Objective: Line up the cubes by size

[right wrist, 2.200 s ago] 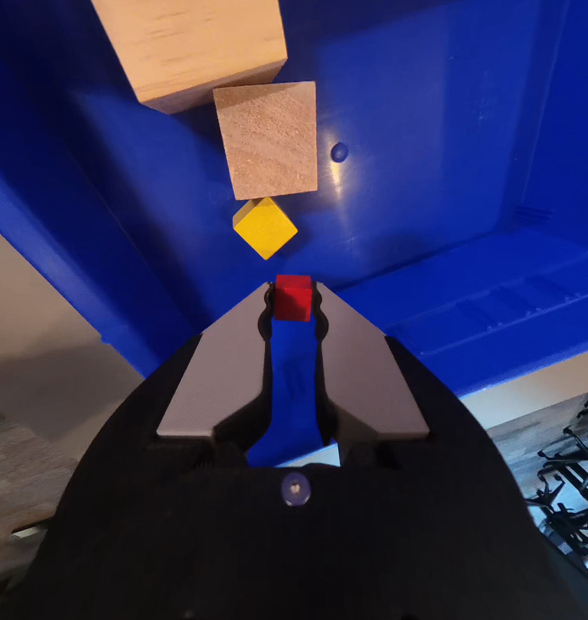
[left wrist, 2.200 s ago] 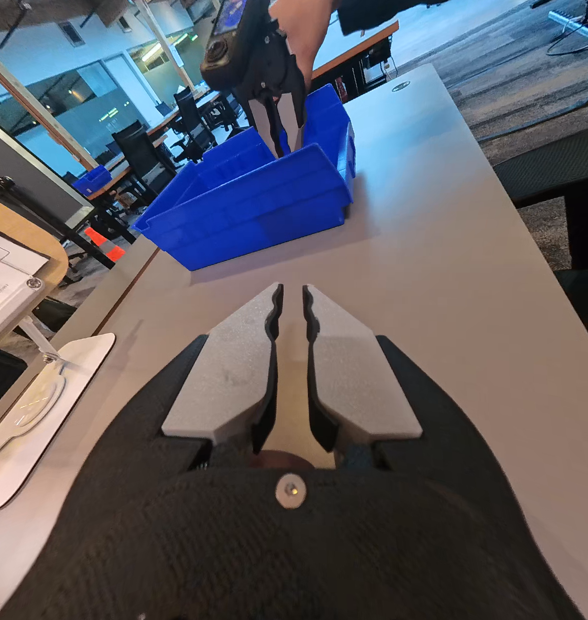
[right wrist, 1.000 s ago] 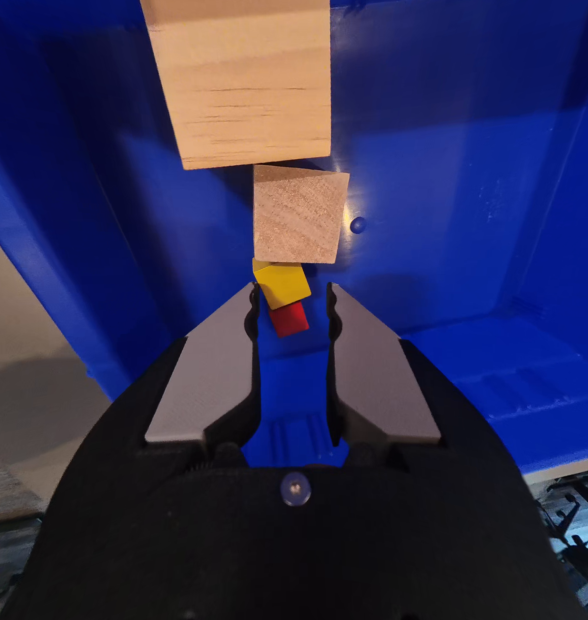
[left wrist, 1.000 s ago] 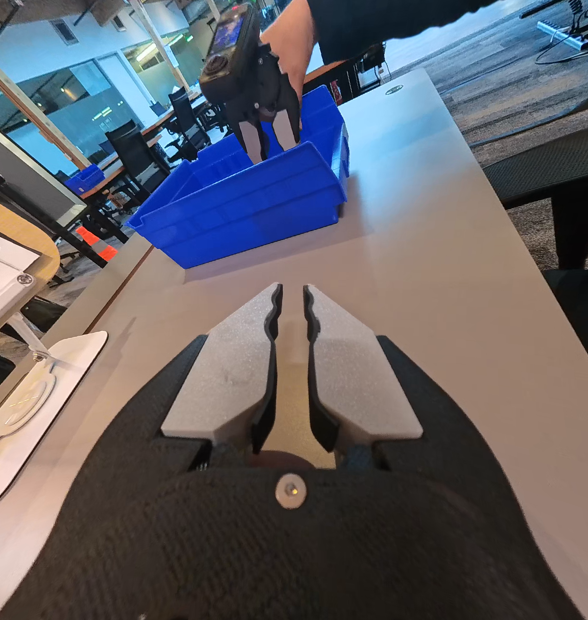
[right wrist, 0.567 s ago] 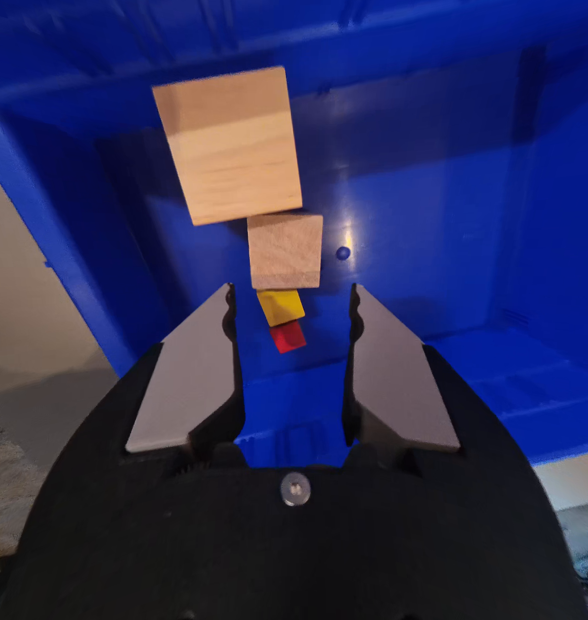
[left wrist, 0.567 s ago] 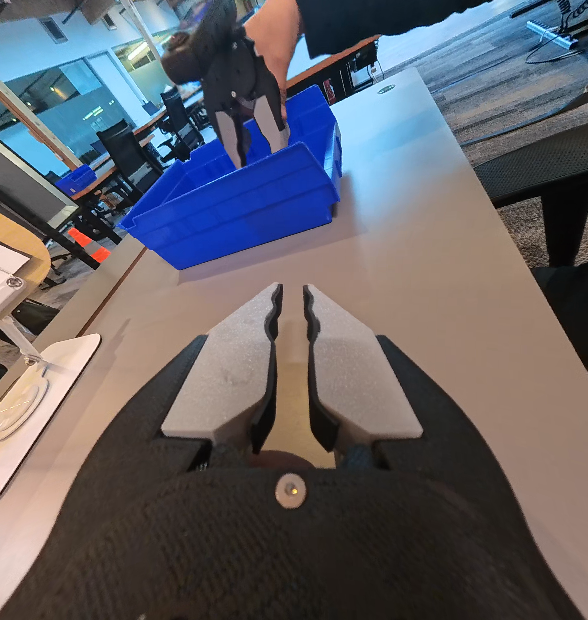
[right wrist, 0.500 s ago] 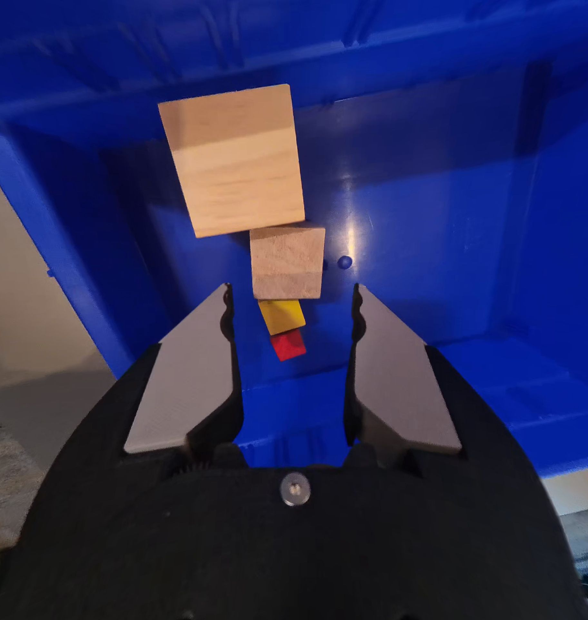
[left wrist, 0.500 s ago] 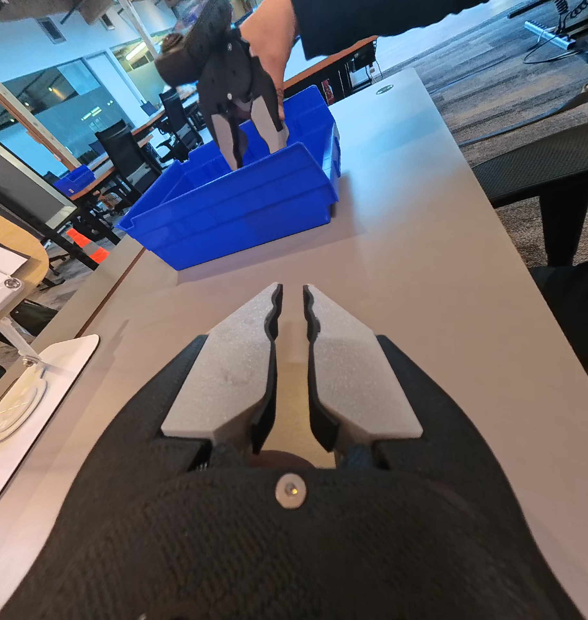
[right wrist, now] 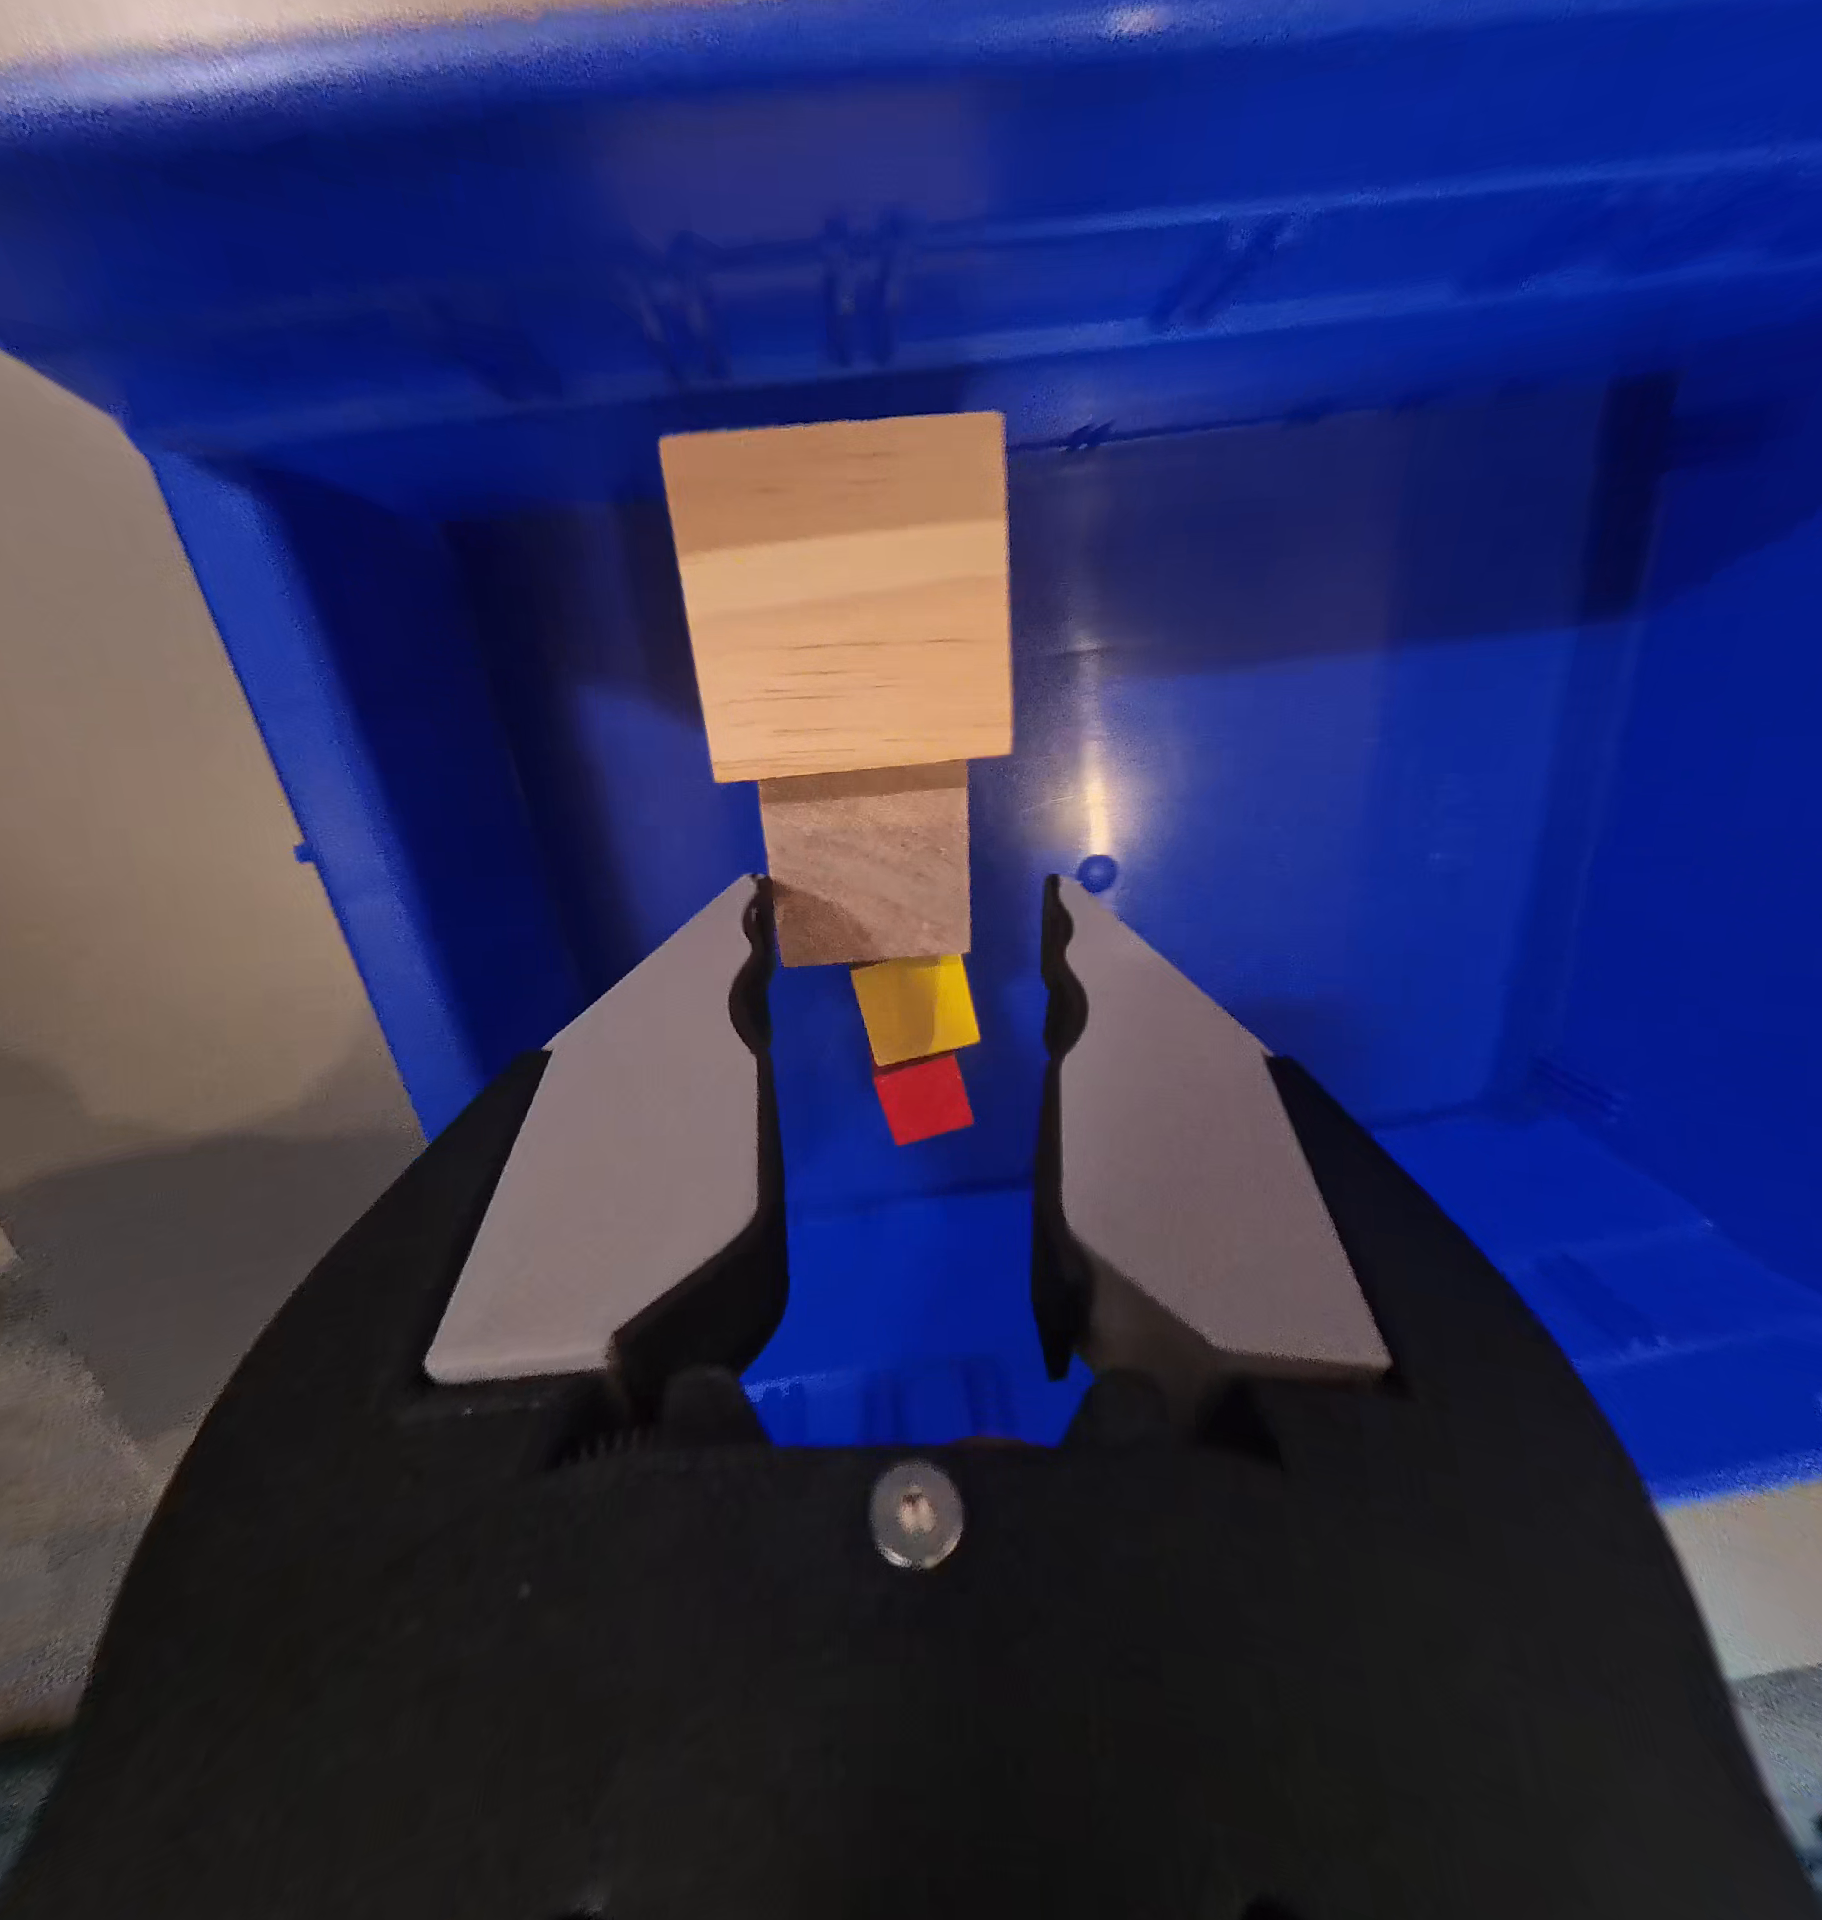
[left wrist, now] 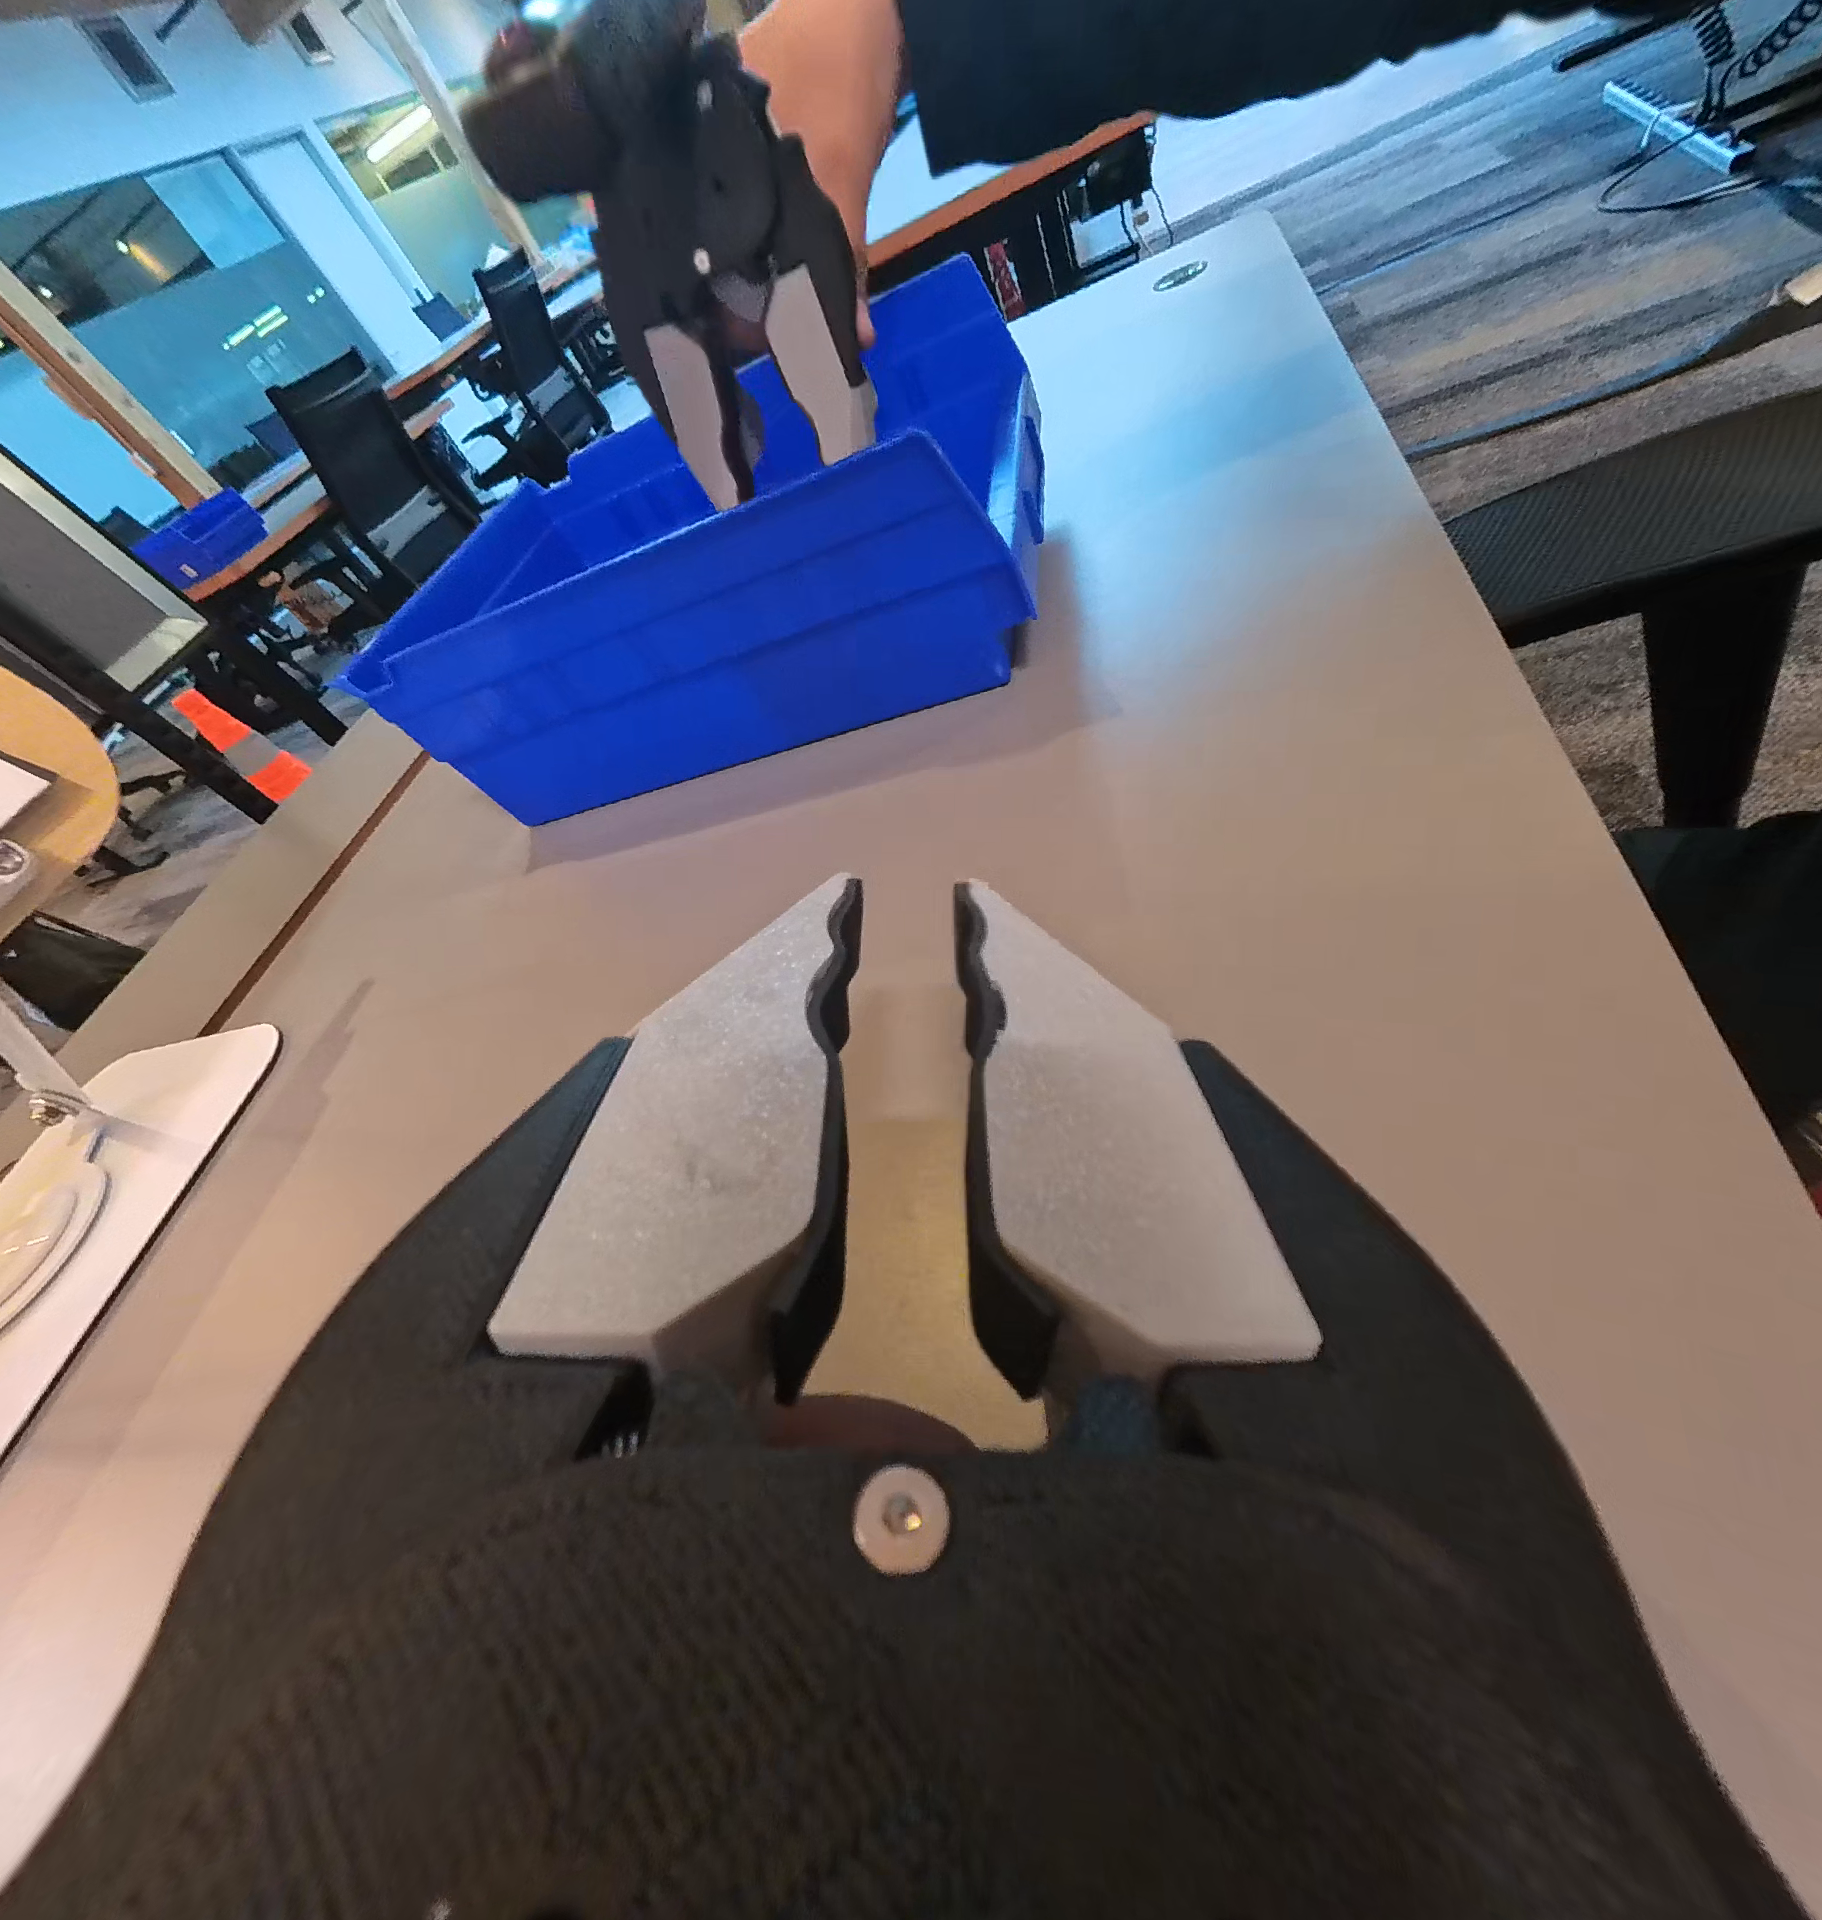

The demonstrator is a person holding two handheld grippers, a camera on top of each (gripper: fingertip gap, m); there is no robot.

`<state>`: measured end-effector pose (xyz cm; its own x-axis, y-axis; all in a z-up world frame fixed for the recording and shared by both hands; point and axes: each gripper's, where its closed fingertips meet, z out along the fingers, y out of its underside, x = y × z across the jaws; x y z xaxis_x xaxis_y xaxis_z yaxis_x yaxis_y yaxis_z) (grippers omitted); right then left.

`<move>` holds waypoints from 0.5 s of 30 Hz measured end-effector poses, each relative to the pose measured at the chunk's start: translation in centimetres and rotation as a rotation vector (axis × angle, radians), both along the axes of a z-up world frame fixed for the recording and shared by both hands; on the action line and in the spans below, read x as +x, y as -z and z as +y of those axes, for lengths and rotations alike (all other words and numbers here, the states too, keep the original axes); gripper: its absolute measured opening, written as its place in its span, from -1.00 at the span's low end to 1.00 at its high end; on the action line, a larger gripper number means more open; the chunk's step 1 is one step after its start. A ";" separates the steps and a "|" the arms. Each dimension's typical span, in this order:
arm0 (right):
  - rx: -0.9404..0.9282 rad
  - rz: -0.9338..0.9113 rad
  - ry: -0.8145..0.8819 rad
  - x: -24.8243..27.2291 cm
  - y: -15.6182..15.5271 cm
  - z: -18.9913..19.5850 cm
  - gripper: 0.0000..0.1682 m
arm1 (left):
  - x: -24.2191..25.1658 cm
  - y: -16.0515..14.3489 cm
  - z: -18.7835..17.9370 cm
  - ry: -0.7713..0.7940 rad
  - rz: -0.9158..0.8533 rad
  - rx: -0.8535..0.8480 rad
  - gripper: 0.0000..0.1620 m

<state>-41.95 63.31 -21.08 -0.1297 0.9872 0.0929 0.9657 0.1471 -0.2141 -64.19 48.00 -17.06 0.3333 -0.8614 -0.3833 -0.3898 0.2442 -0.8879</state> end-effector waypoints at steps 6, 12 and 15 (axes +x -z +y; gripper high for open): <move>0.063 0.361 0.090 -2.2 -6.6 -2.7 -0.20 | -0.9 -3.3 -1.4 -0.070 -0.099 -0.057 -0.38; 0.146 0.648 0.269 -3.8 -9.4 -8.4 -0.06 | -8.8 -6.0 -4.7 -0.556 -0.070 -0.165 -0.14; 0.138 0.737 0.408 -4.6 -8.6 -10.8 0.05 | -15.4 -7.3 -7.5 -0.855 -0.017 -0.069 -0.13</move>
<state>-46.54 52.49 -12.46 0.3742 0.9172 0.1367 0.5699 -0.1112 -0.8141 -79.59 40.53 -9.76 0.8840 -0.3327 -0.3285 -0.4020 -0.1819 -0.8974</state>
